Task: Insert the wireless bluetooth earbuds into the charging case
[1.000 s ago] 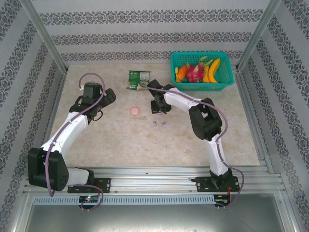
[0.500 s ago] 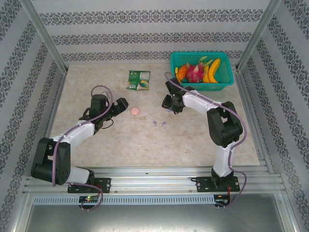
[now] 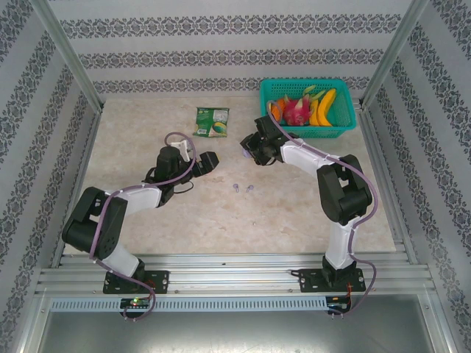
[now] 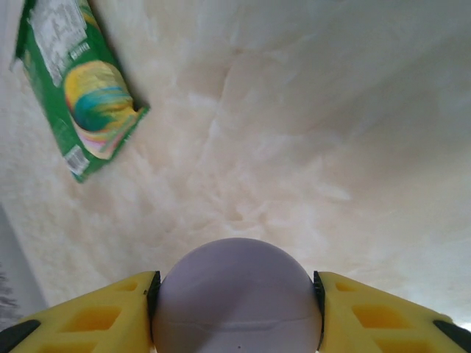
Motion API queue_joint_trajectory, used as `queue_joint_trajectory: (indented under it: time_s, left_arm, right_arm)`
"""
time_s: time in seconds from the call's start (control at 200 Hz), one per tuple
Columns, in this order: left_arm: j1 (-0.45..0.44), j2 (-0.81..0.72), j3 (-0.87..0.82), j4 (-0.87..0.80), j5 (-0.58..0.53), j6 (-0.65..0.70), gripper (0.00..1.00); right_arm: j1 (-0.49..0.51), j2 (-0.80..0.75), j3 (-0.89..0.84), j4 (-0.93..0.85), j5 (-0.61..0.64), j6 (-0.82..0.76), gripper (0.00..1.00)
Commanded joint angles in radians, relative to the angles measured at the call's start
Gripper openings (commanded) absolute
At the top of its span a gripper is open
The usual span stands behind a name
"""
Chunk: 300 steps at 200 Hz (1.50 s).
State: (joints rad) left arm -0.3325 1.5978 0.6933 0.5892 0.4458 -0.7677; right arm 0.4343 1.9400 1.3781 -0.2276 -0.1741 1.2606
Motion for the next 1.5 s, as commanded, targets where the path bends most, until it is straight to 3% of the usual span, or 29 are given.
queue_joint_trajectory:
  time_s: [0.0, 0.17, 0.29, 0.704, 1.494]
  left_arm:
    - [-0.013, 0.039, 0.048, 0.109, 0.032, 0.0, 0.86]
    - [-0.026, 0.095, 0.092, 0.124, 0.057, 0.016, 0.7]
    - [-0.037, 0.128, 0.115, 0.137, 0.055, 0.016, 0.65]
    - [-0.062, 0.2, 0.177, 0.136, 0.034, 0.026, 0.61]
    - [-0.071, 0.268, 0.241, 0.143, -0.017, 0.027, 0.53]
  right_arm:
    - [0.01, -0.021, -0.011, 0.084, -0.021, 0.13, 0.41]
    - [0.031, -0.011, -0.016, 0.131, -0.022, 0.199, 0.41]
    - [0.054, -0.004, -0.011, 0.157, -0.012, 0.242, 0.41]
    - [0.113, 0.008, 0.001, 0.212, 0.0, 0.305, 0.41]
    - [0.135, 0.0, -0.016, 0.225, 0.001, 0.312, 0.39]
